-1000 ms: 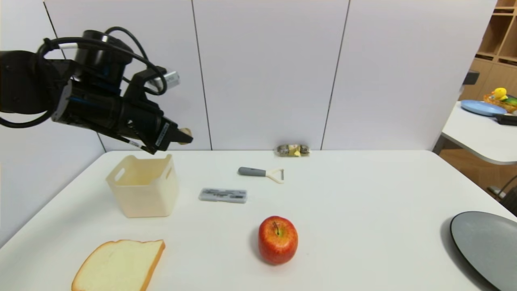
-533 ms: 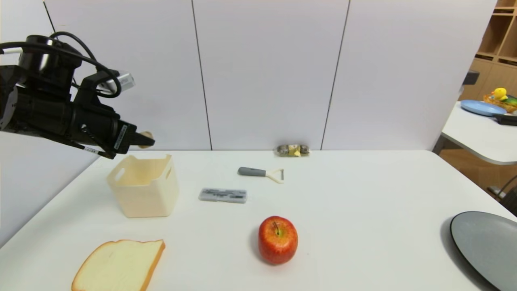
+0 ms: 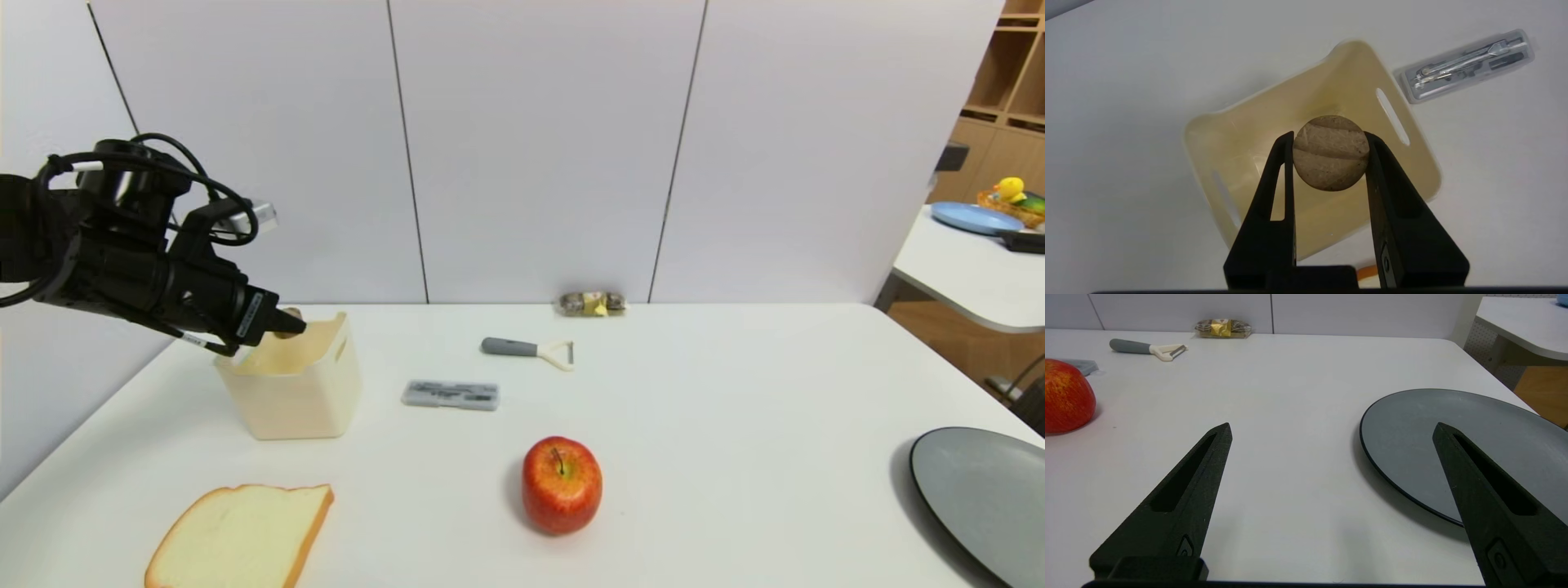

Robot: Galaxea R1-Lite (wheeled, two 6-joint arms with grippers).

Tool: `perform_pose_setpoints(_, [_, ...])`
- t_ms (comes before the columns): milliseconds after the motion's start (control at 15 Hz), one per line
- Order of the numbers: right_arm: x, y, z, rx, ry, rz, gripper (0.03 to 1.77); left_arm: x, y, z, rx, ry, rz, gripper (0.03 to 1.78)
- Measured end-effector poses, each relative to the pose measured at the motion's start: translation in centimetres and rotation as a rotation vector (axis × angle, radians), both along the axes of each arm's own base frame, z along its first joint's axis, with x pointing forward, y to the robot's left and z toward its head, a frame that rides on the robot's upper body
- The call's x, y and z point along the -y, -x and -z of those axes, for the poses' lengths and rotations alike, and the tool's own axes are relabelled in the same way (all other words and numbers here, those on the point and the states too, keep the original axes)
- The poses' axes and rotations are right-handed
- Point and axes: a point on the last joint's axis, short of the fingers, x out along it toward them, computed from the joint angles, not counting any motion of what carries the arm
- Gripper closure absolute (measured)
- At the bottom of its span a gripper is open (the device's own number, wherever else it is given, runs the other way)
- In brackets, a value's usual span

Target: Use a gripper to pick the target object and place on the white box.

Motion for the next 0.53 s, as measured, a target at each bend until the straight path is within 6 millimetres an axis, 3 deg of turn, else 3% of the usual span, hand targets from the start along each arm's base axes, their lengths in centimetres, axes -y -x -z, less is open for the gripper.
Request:
perform_pose_setpoints(467, [0.0, 0.0, 0.0, 0.0, 0.0, 0.0, 0.1, -0.1, -1.8, 2.6, -0.079, 0.004, -0.005, 1.3])
perform_pose_setpoints(533, [0.0, 0.0, 0.0, 0.0, 0.0, 0.0, 0.1, -0.1, -1.9, 2.8, -0.084, 0.005, -0.004, 1.23])
